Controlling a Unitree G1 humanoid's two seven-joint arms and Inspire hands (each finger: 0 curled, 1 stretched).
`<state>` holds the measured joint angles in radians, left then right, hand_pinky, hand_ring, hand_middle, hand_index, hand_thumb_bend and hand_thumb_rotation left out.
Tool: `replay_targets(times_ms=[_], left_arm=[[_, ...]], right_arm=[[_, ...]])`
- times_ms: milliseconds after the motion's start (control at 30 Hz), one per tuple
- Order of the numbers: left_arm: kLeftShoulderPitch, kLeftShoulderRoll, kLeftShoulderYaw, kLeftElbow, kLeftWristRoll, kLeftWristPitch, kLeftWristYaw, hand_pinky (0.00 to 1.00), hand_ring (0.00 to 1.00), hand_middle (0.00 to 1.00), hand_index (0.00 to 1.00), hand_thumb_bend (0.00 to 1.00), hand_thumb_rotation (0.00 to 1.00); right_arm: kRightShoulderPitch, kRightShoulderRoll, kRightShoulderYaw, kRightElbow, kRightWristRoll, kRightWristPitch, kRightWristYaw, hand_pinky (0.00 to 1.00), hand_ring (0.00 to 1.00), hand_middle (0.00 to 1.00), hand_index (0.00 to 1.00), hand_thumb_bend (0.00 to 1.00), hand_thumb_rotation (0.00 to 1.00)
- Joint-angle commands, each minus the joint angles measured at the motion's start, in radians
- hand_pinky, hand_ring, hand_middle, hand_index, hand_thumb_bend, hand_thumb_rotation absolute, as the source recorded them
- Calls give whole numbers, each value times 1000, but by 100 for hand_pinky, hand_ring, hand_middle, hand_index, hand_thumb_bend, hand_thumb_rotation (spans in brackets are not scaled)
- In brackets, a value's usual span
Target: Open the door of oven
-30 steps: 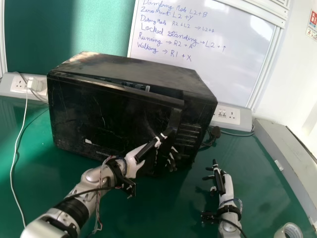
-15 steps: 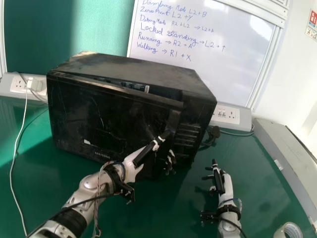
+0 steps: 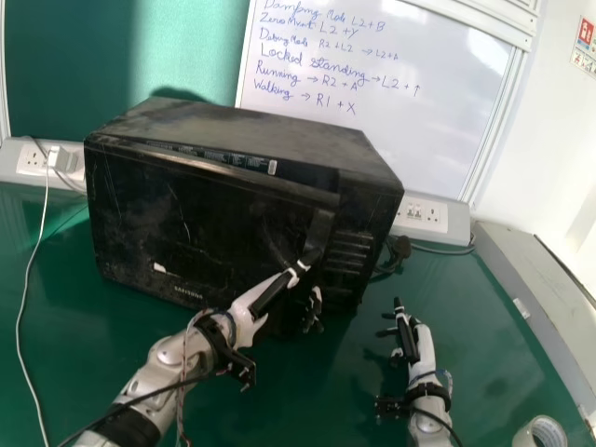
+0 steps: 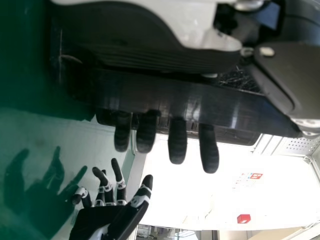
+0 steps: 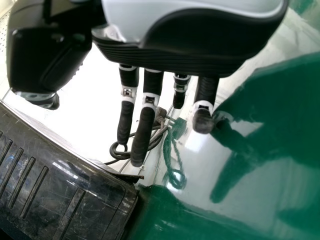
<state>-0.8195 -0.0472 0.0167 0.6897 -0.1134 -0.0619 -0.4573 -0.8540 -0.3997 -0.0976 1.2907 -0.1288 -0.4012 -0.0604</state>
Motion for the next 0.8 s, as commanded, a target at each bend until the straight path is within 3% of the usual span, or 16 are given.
replay_targets(times_ms=[0, 133, 500, 767], left_arm=[[12, -8, -14, -51, -21, 9, -27, 1, 5, 9, 9, 87, 89], [44, -12, -17, -113, -31, 40, -22, 1, 5, 9, 9, 88, 88], [132, 9, -35, -275, -40, 114, -16, 0, 5, 8, 9, 83, 88], [178, 30, -44, -342, -27, 123, -12, 1, 5, 9, 10, 81, 88]], right_arm=[[15, 12, 6, 28, -10, 34, 7, 18, 22, 37, 61, 79, 79], [16, 10, 11, 27, -14, 31, 3, 18, 23, 37, 61, 76, 78], [12, 6, 13, 27, -15, 37, 3, 19, 23, 37, 60, 78, 78], [9, 2, 21, 28, -19, 39, -1, 19, 24, 37, 61, 77, 78]])
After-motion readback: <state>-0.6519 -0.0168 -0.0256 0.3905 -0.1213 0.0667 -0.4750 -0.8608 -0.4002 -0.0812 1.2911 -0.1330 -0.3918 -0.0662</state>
